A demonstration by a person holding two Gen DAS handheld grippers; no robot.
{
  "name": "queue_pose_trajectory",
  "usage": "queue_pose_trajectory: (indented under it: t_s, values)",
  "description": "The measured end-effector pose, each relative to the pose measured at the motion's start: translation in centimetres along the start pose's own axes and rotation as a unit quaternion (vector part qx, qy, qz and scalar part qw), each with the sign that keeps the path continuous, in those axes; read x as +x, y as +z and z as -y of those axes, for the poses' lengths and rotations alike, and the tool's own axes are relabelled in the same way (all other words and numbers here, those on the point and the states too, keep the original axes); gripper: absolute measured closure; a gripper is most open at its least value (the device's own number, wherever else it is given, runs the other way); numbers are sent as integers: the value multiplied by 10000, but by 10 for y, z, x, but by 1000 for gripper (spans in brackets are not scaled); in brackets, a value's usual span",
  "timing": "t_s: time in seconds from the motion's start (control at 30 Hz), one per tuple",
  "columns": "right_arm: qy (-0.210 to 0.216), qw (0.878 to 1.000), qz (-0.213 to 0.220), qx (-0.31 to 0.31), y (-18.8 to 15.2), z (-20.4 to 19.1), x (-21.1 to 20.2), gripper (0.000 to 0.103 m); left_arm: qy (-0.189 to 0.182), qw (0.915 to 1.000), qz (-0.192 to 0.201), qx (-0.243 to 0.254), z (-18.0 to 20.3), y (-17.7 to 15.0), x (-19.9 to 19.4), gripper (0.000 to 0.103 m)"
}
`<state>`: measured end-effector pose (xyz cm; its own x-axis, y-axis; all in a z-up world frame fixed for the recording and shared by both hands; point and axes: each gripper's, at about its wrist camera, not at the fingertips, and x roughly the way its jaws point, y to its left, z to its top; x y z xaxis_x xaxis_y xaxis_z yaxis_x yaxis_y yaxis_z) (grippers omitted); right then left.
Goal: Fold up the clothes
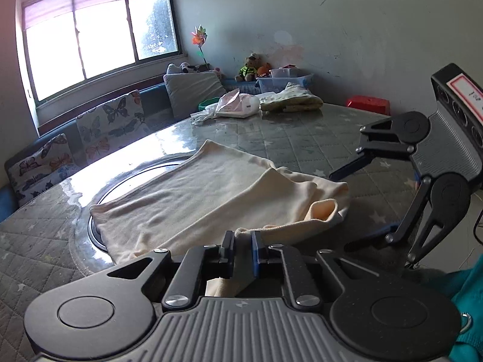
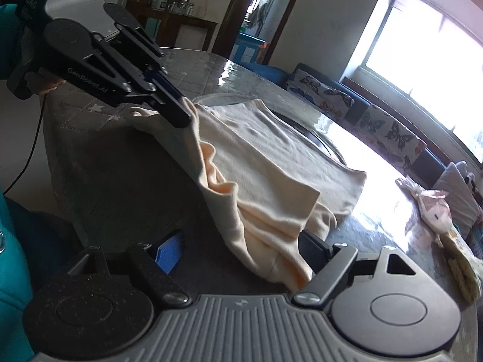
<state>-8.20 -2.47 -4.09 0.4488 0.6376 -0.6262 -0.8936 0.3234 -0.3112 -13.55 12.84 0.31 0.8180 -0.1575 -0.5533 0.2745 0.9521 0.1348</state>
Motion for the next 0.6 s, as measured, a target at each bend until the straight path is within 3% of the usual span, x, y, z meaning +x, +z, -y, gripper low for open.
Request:
queue_pose_trajectory:
  t_s: [0.23,0.37,0.4,0.5,0.6]
  values:
    - [357,9993,64,73,13,11,23,37,-98,9997,-62,-199,-13,4,6,91]
    - [561,9983,101,115,20,18,36,70,-180,9994,-113,-275,-15,4,3,91]
    - [607,9980,104,146,21,20,38,73,-184,9994,-123,-273,-15,3,2,90]
    - [725,9967,84,352,26,28,39,79,-152,9994,-132,-277,-14,0,-4,83]
    - [841,9949,63,558,30,36,39,82,-88,9997,-145,-173,-11,-6,-8,65]
